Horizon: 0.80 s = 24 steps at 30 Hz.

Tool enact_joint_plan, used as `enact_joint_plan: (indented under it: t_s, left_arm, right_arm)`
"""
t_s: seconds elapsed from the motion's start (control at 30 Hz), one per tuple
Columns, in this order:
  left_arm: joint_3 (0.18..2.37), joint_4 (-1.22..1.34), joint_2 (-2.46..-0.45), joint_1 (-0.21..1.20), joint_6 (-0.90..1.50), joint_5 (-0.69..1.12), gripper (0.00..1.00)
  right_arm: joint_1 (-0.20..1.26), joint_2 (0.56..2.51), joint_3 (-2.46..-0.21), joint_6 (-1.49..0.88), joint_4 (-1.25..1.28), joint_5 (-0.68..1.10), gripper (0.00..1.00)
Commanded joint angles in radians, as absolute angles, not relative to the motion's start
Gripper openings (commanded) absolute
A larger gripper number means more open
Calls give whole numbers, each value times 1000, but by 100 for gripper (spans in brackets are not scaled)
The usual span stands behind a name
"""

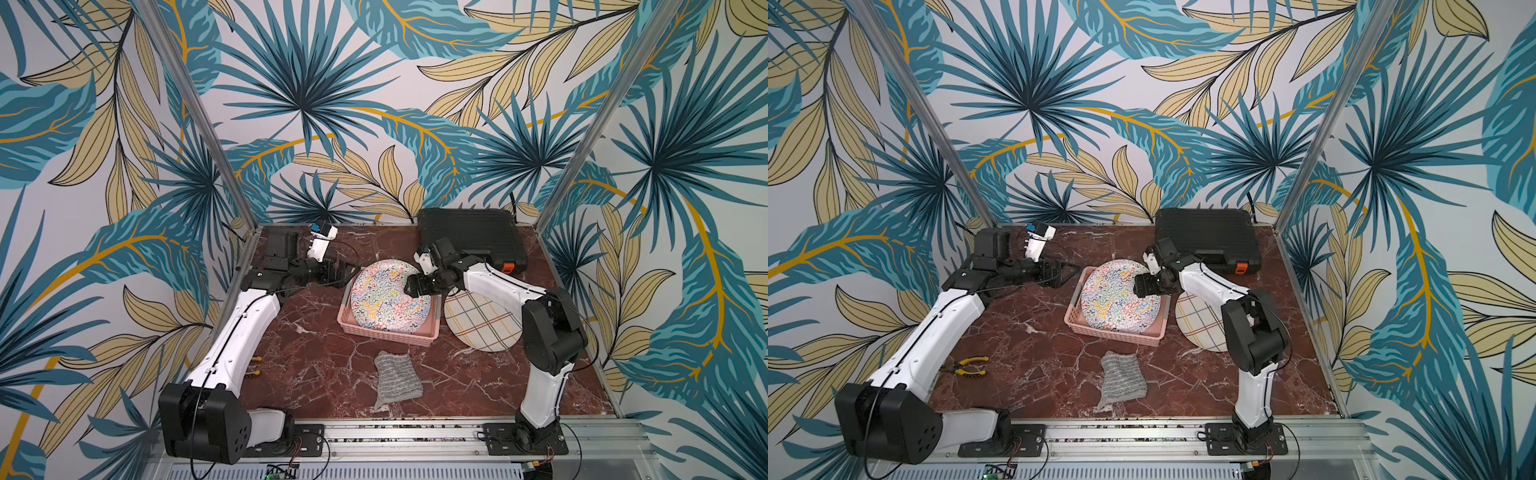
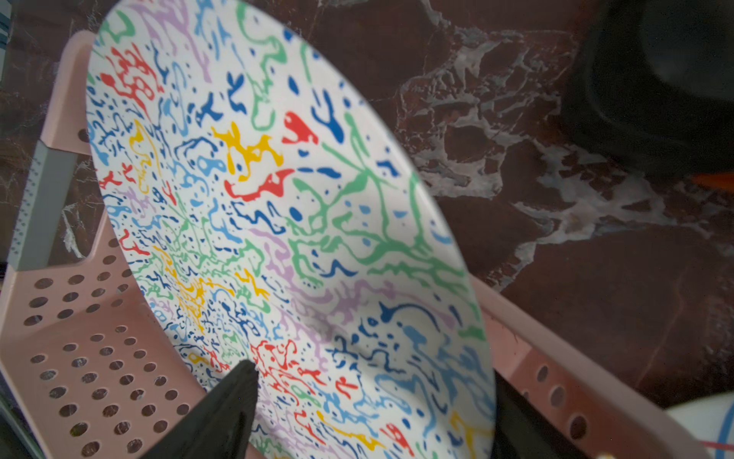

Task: Wipe the wet plate dry
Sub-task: Pick up the plate from the bin.

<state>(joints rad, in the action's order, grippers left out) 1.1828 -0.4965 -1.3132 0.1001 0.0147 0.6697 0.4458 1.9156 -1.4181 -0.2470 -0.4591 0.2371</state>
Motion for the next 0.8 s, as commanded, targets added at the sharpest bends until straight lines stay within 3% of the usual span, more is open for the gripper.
enact_joint_plan:
  t_s: [0.0,0.23,0.33,0.53,0.77]
  left_arm:
    - [1194,-491,-1311,93,7,671,100]
    - [1194,-488,-1316,93,11,672,100]
    - [1191,-485,-1316,92,9,668,100]
    - [1192,-484,-1318,93,11,667,100]
    - [1190,-482,-1320,93,12,664,100]
  right_arm:
    - [443,1959,-1388,-232,-442,315,82]
    - [443,1921,-1304,-285,-270,464,61]
    - [443,1946,-1294,-318,-228,533,57]
    - [437,1966,-1241,-399,-62,585,47]
    - [419,1924,-1202,-448,34,643,26]
